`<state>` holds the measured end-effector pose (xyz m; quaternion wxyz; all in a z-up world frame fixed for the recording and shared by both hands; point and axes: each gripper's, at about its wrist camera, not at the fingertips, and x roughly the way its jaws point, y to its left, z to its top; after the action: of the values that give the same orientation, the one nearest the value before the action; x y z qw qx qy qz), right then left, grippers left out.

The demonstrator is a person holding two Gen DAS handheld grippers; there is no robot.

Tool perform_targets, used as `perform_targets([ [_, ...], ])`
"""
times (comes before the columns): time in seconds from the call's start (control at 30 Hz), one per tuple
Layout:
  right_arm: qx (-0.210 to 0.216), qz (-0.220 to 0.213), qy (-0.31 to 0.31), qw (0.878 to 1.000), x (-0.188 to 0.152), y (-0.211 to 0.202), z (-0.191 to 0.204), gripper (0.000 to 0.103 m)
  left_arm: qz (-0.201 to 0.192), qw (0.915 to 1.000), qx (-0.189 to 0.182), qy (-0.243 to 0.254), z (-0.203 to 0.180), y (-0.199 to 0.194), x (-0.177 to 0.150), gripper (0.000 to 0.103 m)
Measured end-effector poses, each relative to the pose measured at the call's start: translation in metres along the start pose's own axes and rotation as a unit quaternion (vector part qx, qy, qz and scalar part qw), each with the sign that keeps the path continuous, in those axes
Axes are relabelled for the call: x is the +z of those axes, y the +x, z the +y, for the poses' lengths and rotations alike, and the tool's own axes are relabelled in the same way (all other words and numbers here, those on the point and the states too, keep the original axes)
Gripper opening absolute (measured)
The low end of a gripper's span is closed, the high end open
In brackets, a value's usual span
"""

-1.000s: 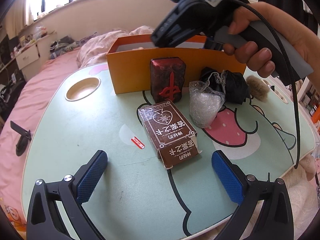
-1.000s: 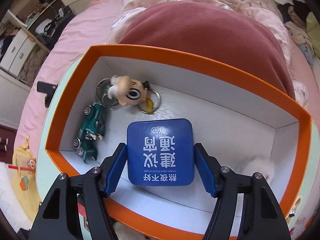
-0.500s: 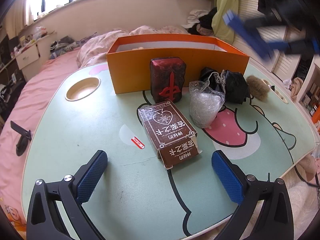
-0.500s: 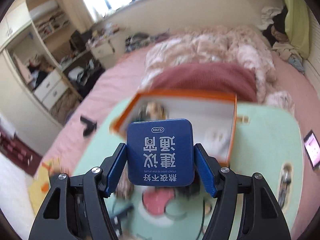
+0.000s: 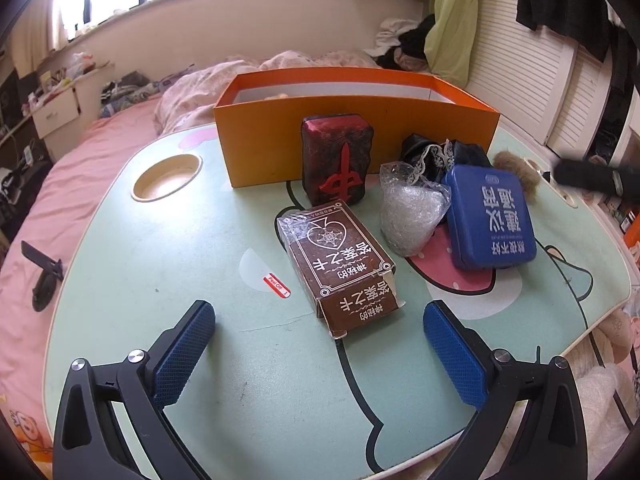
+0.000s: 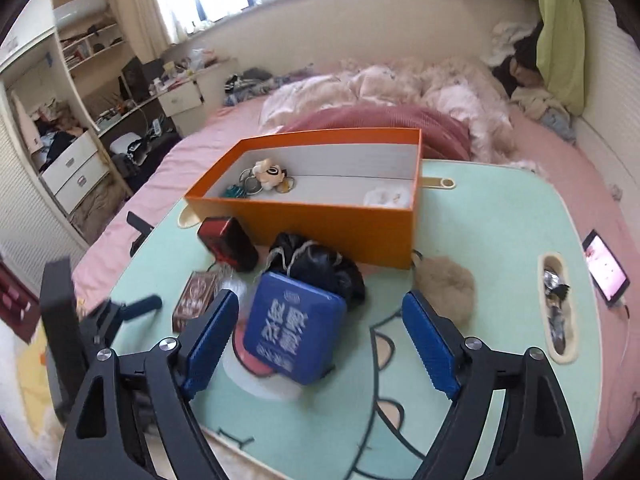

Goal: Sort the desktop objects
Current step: 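Grasp the blue tin in the box with the right gripper, set it on table, then grasp the white fluffy pompom in the box with the left gripper, place it on table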

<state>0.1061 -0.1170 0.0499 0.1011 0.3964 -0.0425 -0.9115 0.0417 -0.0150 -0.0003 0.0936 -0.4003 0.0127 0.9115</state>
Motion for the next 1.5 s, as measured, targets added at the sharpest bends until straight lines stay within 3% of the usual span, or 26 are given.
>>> perform_targets([
  [0.1,-0.031,0.013,-0.017,0.999,-0.023,0.007,0.002,0.084,0.0,1.0,0.0,0.0,0.0,0.0,0.001,0.103],
  [0.2,-0.029,0.017,-0.007,0.999,-0.044,0.018,0.0,0.084,0.001,1.0,0.001,0.0,0.0,0.001,0.0,0.103],
  [0.23,-0.042,-0.012,-0.024,0.999,-0.049,0.016,0.003,0.09,0.0,1.0,0.001,0.001,0.0,0.0,0.0,0.103],
  [0.27,-0.064,-0.018,-0.045,0.997,-0.054,0.019,0.007,0.101,0.0,1.0,0.002,0.0,0.001,0.001,-0.001,0.103],
  [0.3,-0.085,-0.018,-0.07,0.994,-0.054,0.025,0.015,0.102,0.002,1.0,0.002,0.0,0.001,0.001,-0.001,0.103],
  [0.6,-0.084,-0.018,-0.058,0.995,-0.048,0.028,0.01,0.102,-0.004,0.9998,-0.006,-0.016,0.008,-0.005,-0.002,0.103],
  [0.67,-0.084,-0.02,-0.058,0.995,-0.052,0.029,0.01,0.102,-0.021,0.9992,-0.012,-0.032,0.011,-0.016,0.002,0.098],
  [0.73,-0.084,-0.02,-0.057,0.995,-0.054,0.029,0.009,0.102,-0.046,0.9974,-0.03,-0.047,0.014,-0.031,0.015,0.095],
  [0.8,-0.084,-0.02,-0.057,0.995,-0.054,0.029,0.01,0.102,-0.065,0.9937,-0.073,-0.055,0.014,-0.044,0.034,0.094],
  [0.9,-0.084,-0.02,-0.057,0.995,-0.054,0.028,0.01,0.102,-0.071,0.9906,-0.107,-0.046,0.005,-0.051,0.074,0.08],
  [0.97,-0.084,-0.02,-0.057,0.995,-0.054,0.028,0.01,0.102,-0.055,0.9912,-0.114,-0.04,-0.002,-0.045,0.102,0.066],
  [1.07,-0.084,-0.02,-0.057,0.995,-0.054,0.028,0.01,0.102,-0.025,0.9894,-0.137,-0.04,-0.015,-0.031,0.14,0.056],
  [1.17,-0.082,-0.022,-0.058,0.995,-0.055,0.026,0.01,0.102,0.008,0.9874,-0.153,-0.041,-0.024,-0.011,0.172,0.055],
  [1.3,-0.08,-0.023,-0.058,0.995,-0.055,0.025,0.009,0.102,0.09,0.9798,-0.172,-0.048,-0.043,0.028,0.196,0.055],
  [1.4,-0.079,-0.024,-0.058,0.995,-0.055,0.024,0.008,0.102,0.17,0.9703,-0.163,-0.054,-0.061,0.072,0.199,0.056],
  [1.5,-0.078,-0.024,-0.058,0.995,-0.055,0.024,0.008,0.102,0.212,0.9663,-0.14,-0.041,-0.077,0.107,0.194,0.056],
])
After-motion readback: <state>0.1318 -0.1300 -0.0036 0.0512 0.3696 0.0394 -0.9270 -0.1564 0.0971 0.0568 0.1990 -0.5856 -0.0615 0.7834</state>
